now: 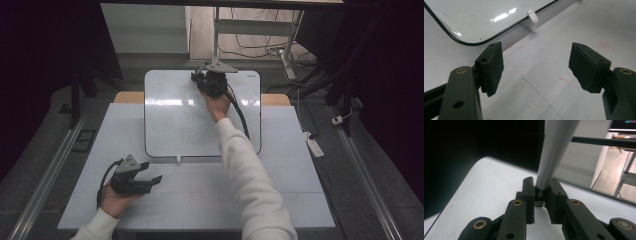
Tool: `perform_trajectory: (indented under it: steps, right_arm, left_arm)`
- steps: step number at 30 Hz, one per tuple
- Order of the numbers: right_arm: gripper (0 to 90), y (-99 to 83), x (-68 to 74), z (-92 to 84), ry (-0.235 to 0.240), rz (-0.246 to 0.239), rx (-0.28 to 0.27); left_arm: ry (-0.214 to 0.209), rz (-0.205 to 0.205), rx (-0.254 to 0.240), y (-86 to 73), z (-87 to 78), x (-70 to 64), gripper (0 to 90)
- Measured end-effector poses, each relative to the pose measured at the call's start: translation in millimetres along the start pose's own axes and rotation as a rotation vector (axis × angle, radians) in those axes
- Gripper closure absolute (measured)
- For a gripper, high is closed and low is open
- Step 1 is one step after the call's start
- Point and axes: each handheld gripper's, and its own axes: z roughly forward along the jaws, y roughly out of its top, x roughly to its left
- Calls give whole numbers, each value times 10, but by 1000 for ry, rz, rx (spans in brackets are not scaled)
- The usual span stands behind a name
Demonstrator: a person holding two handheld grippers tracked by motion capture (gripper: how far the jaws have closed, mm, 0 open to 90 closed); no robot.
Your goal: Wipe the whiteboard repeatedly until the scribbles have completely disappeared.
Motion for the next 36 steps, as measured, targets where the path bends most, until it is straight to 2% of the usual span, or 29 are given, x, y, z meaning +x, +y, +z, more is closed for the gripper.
perform_trajectory:
  steps: [2,4,6,7,10,11,12,14,15,16,17,18,20,21,22,27,34,36]
  right_arm:
    - [774,-50,86,25,48,-24,34]
    - [775,-74,122,19,62,-40,45]
    - [774,-64,70,-17,62,-5,43]
    - [774,-64,70,-17,62,-5,43]
    - [775,-57,-39,-149,-11,25,27]
    - [774,-58,-92,-211,-30,49,19]
    - [774,-76,-197,-346,-45,80,15]
    - [775,-103,-236,-486,-40,81,12]
    - [775,-103,-236,-486,-40,81,12]
    - [774,-155,-230,-680,-7,76,7]
    - [774,-155,-230,-680,-7,76,7]
    - [774,-215,-191,-853,28,67,15]
    - [774,-279,-146,-1001,57,67,24]
    - [774,-279,-146,-1001,57,67,24]
    - [774,-356,-89,-1172,96,75,31]
    - [774,-563,78,-1580,175,62,67]
    - [774,-791,194,-1903,227,79,106]
    - [774,-917,239,-1999,248,84,138]
  left_arm:
    - [1,2,1,0,-2,-1,292]
    - [1,3,0,-1,-10,-4,292]
    - [5,2,-3,-4,-20,-9,292]
    - [6,2,-5,-5,-25,-9,292]
    - [8,-1,-5,-11,-27,-2,292]
    - [9,-2,-5,-11,-27,0,292]
    - [10,-2,-6,-11,-26,1,292]
    - [11,-1,-6,-11,-22,-4,292]
    - [12,1,-5,-11,-20,-5,292]
    - [13,2,-3,-11,-18,-6,292]
    - [16,2,-4,-11,-16,-6,292]
    - [23,4,-4,-10,-15,-5,292]
    - [31,0,-9,-11,-18,-9,292]
    - [36,4,-10,-10,-24,-8,292]
    - [43,3,-13,-11,-29,-12,292]
    - [61,-6,-28,-11,-50,-10,292]
    - [81,-4,-29,-12,-54,-10,291]
    - [86,-5,-32,-14,-56,-9,291]
